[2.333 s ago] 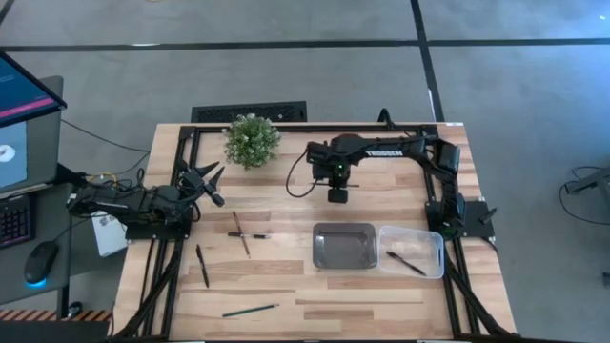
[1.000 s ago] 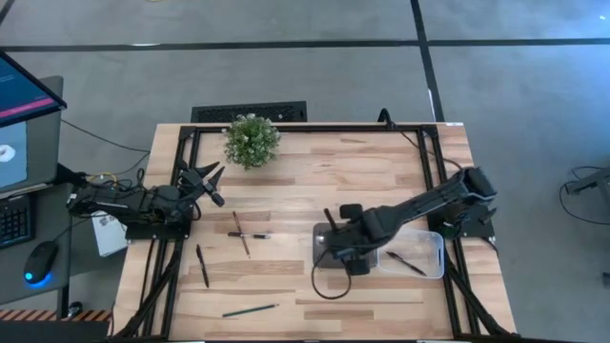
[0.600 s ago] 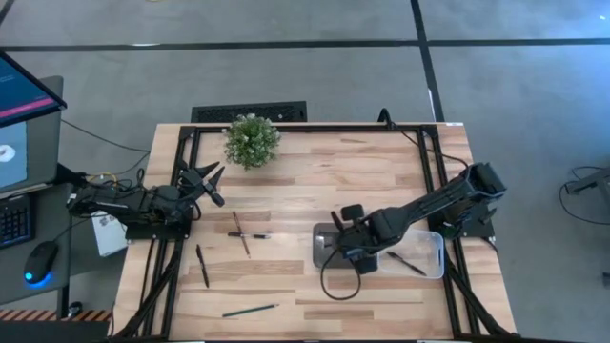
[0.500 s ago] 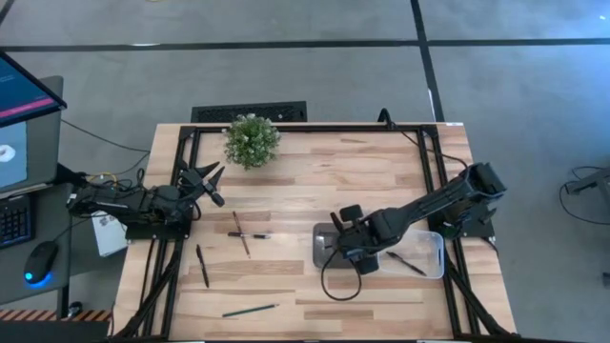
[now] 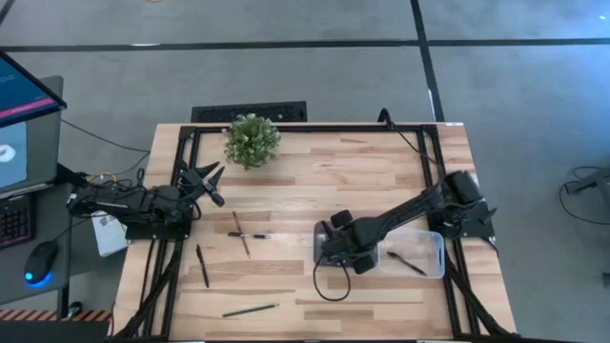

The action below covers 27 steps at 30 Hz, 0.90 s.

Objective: Sort pens & pencils
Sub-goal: Put the black pencil into the black bin

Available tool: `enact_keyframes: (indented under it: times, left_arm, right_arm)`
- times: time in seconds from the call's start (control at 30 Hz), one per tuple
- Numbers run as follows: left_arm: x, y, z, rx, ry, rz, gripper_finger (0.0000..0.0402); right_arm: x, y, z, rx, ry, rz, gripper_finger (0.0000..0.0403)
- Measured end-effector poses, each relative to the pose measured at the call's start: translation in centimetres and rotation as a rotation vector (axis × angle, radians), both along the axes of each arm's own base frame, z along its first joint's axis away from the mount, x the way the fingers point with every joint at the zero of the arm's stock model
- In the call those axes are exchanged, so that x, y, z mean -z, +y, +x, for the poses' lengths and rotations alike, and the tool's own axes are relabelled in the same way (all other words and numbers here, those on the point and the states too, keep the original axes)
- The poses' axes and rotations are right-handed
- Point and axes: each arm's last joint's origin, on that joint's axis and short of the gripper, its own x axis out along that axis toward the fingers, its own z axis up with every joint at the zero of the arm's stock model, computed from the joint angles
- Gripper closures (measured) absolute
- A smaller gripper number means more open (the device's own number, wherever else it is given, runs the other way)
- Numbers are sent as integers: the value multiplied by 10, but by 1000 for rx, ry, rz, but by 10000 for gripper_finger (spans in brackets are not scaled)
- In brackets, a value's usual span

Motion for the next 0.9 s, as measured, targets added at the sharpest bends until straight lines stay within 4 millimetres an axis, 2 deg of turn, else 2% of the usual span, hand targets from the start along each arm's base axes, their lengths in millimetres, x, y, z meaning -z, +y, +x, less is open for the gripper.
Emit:
enact_keyframes:
  times: [0.1, 0.37, 0.9]
  left_arm:
    - [0, 0, 0, 0, 0, 0, 310]
    - [0, 0, 0, 0, 0, 0, 310]
    - [0, 0, 0, 0, 0, 0, 310]
  right_arm:
    - [6, 0, 3, 1, -2, -2, 355]
    - [3, 3, 7, 16, -64, 25, 355]
    - [3, 4, 6, 76, -69, 33, 339]
